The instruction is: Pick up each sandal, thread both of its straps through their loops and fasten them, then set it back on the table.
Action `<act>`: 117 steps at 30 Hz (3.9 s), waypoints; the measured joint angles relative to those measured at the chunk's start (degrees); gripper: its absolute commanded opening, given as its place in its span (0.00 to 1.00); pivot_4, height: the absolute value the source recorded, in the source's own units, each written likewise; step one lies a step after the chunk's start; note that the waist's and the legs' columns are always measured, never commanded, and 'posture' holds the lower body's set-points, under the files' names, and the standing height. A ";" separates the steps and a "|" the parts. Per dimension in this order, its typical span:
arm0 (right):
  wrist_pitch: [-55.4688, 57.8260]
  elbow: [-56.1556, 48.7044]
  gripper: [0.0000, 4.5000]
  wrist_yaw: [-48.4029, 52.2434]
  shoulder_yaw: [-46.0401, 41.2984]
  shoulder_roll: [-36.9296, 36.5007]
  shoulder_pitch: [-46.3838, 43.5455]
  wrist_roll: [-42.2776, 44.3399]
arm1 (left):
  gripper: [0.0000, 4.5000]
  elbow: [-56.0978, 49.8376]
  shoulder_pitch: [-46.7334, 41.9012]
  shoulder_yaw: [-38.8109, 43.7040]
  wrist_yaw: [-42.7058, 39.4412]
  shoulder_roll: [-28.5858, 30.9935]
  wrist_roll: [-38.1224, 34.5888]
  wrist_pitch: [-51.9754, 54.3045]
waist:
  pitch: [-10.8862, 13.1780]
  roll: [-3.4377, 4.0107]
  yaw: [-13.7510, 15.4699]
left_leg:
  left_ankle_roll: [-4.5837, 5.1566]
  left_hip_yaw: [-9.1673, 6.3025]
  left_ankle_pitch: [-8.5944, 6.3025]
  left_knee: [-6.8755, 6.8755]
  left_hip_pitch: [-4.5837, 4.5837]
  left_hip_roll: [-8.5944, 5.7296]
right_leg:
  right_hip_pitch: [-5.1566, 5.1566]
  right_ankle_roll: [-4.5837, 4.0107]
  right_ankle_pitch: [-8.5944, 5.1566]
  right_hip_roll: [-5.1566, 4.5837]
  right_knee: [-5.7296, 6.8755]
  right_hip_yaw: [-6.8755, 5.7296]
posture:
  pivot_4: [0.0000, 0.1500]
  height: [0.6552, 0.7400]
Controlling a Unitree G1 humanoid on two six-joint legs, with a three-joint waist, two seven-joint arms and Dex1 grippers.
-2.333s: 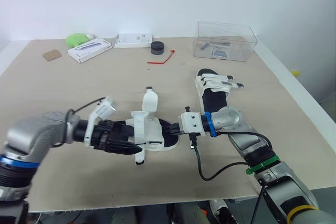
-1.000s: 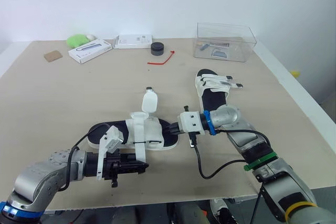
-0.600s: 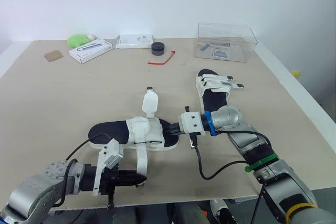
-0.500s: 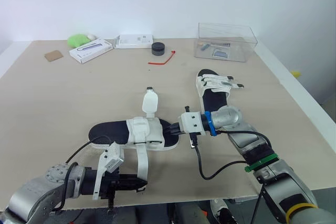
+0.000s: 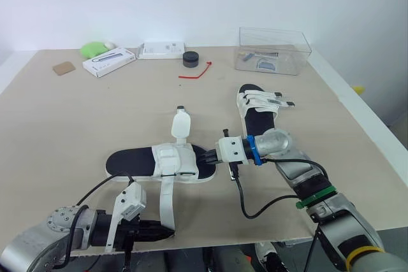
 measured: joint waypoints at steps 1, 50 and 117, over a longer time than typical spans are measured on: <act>-0.03 0.06 0.00 0.00 0.13 0.11 -0.12 0.00 | 0.02 0.22 0.36 0.01 -0.43 0.11 0.19 -0.79 | 0.00 0.00 -0.01 | 0.00 0.00 0.00 -0.02 0.01 0.02 | 0.00 -0.03 -0.02 0.02 0.00 0.00 | 1.00 1.00; -2.24 2.48 0.00 1.56 0.55 0.39 -1.85 -0.01 | 0.98 18.42 -26.07 -11.90 -9.48 4.20 42.10 -83.35 | -0.09 0.15 0.10 | 0.00 1.03 0.01 -0.64 0.35 0.15 | 0.02 0.14 0.14 0.04 0.00 0.49 | 1.00 1.00; -2.72 2.79 0.00 1.34 0.63 -0.71 -2.29 -0.62 | 0.98 20.01 -47.51 -22.92 -28.21 -0.89 33.47 -45.76 | -0.12 0.02 0.04 | 0.01 1.47 0.04 -0.51 0.29 -0.45 | 0.02 0.49 0.24 0.07 -0.04 1.37 | 1.00 1.00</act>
